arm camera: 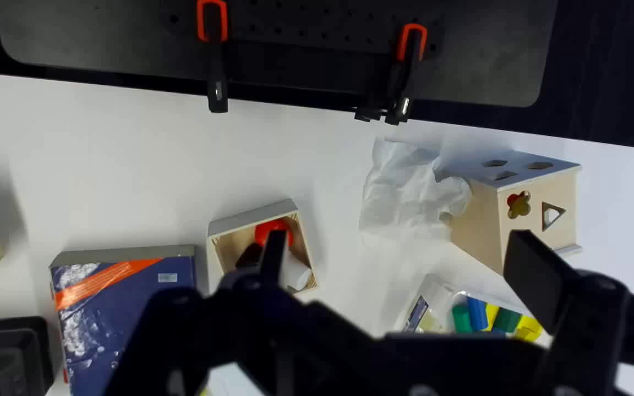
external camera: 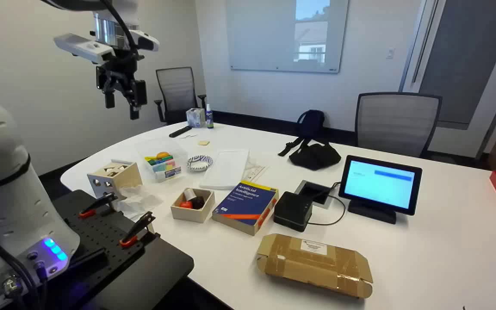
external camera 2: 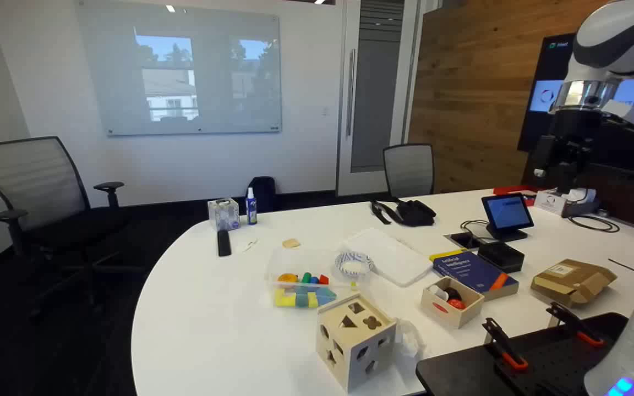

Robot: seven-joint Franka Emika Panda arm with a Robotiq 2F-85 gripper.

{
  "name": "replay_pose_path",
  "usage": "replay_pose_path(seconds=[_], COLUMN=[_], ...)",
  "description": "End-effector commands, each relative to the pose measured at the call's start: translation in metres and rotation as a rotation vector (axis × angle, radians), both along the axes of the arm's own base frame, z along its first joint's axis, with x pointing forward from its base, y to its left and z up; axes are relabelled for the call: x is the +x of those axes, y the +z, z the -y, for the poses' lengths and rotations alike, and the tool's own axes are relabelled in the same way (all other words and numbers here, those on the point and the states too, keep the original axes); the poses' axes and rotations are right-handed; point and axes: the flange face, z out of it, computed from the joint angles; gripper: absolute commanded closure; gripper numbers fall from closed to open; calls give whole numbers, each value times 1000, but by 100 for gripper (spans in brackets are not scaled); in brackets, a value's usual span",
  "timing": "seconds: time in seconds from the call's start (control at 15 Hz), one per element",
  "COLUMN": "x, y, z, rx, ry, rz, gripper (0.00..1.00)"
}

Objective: Move the orange object from the container into the wooden box

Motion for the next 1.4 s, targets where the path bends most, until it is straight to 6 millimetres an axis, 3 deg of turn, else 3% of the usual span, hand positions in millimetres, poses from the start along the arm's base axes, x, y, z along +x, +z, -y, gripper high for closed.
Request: replay_pose_path(seconds=[0.0,0.13,0.27,0.47,0.87,1.07,1.33], x=[0,12,43,82,150,186,241], y=[0,-2,-10,-30,-94,-128,-178], z=[0,-6,-34,-93,-199,-235,-266], rx=[0,0,20,-27,-146,-145,-164], ry=[0,19,21,33,36,32,16], rz=[-1,4,24,80,147,126,82], gripper=[0,0,0,0,0,0,0])
